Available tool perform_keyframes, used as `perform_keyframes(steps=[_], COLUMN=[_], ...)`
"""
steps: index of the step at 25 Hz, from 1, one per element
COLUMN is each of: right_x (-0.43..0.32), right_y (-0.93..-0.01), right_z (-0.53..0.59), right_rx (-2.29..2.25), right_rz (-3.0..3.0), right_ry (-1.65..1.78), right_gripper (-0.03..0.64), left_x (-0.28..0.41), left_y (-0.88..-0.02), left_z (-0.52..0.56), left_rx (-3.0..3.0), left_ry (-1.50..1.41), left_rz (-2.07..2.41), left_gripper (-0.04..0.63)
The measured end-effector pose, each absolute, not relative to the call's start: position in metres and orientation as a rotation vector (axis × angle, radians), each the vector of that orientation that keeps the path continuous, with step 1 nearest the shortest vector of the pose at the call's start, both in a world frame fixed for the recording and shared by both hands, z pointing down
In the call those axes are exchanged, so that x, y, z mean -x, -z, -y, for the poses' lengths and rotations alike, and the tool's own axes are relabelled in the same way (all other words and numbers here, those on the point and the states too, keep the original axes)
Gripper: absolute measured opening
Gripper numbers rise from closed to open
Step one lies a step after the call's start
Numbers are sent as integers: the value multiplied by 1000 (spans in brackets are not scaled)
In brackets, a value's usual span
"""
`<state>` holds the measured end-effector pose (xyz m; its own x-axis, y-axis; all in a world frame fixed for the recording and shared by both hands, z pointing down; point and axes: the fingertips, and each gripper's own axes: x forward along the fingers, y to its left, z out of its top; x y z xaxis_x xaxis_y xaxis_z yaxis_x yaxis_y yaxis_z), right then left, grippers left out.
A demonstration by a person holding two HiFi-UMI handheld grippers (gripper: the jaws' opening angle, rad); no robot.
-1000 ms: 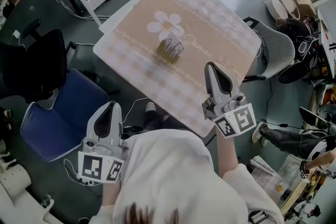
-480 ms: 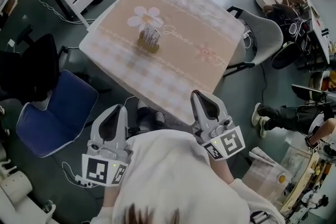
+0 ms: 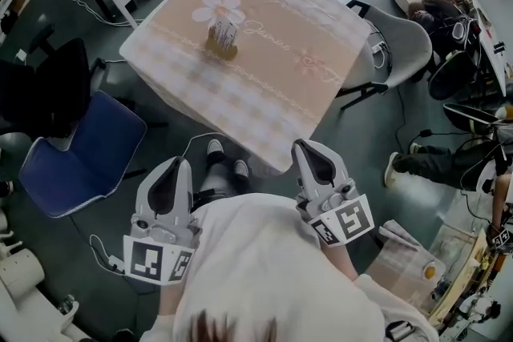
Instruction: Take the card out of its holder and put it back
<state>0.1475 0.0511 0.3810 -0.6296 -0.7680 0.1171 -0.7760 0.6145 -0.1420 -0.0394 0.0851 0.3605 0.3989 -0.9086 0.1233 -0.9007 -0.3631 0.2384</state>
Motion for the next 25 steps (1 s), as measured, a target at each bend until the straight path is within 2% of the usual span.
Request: perform_keyframes(steps=[11,25], right_x=[-146,-112], right_y=[-386,-374], right_z=[-74,-59], right_rx=[-1297,-1265], right_rz=[2776,2808], right_ry=[-289,-285], right_gripper=[-2,-2], left_x=[35,79], left_y=[-356,-356], left_z=[-111,-95], left_rx=[-2438,-2395], left_ry=[60,18], left_rz=[1600,1654], left_gripper=[2,2])
